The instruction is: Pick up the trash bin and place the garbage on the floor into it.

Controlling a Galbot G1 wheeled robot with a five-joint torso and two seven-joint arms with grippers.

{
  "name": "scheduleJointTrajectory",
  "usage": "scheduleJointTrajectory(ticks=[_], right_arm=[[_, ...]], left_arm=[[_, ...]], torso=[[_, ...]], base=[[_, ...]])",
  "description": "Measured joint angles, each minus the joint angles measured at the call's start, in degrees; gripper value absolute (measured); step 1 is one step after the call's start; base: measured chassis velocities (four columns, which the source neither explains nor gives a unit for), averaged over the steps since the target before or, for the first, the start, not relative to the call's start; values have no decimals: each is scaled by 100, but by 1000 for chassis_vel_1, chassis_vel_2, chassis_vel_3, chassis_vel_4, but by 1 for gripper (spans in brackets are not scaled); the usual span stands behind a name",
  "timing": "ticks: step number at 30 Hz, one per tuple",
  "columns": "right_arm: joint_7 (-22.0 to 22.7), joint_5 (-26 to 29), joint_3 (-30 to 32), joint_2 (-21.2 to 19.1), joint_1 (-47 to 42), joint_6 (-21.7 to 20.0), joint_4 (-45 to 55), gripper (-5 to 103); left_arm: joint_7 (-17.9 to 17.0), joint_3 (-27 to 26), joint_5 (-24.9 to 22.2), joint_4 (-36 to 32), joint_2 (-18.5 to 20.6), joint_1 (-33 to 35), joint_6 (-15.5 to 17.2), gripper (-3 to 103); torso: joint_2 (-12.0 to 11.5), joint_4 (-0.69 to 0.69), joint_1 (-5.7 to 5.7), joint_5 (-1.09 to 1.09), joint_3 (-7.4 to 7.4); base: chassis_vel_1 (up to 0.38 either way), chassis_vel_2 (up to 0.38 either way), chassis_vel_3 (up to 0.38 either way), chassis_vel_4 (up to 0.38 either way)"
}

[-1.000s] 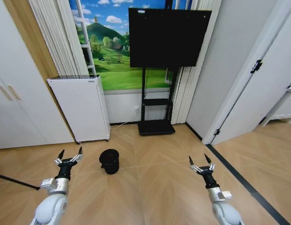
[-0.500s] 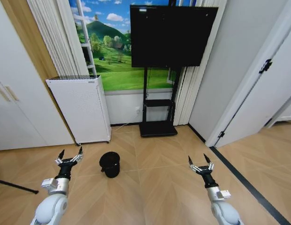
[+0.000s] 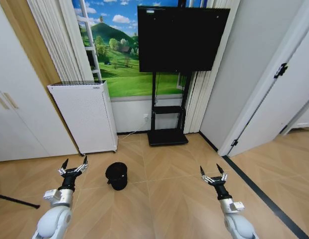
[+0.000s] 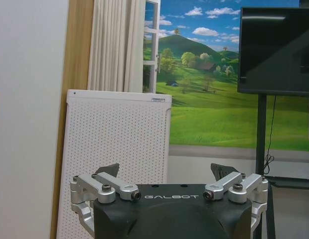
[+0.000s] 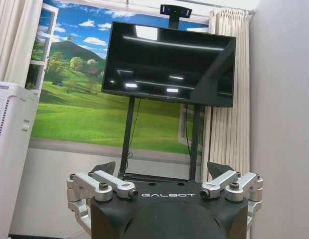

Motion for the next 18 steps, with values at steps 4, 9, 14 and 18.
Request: scheduleJointTrajectory(ticks=[4, 9, 14, 18], right_arm=[[1, 49, -33, 1, -12, -37, 33, 100], [48, 44, -61, 5, -16, -97, 79, 100], [24, 63, -68, 5, 8, 24, 26, 100], [-10, 133, -85, 3, 30, 85, -2, 100]], left_arm=[[5, -8, 0, 0, -2, 6, -4, 100], [2, -23, -2, 3, -2, 9, -5, 100], [6, -19, -2, 1, -4, 9, -8, 100], [11, -12, -2, -6, -14, 12, -8, 100]], torso=[[0, 4, 0, 7, 0], [0, 13, -1, -14, -1], [0, 1, 2, -7, 0], [0, 2, 0, 2, 0]], base=[[135, 175, -72, -197], [152, 105, -36, -53], [64, -13, -89, -4], [-17, -106, -55, 82]])
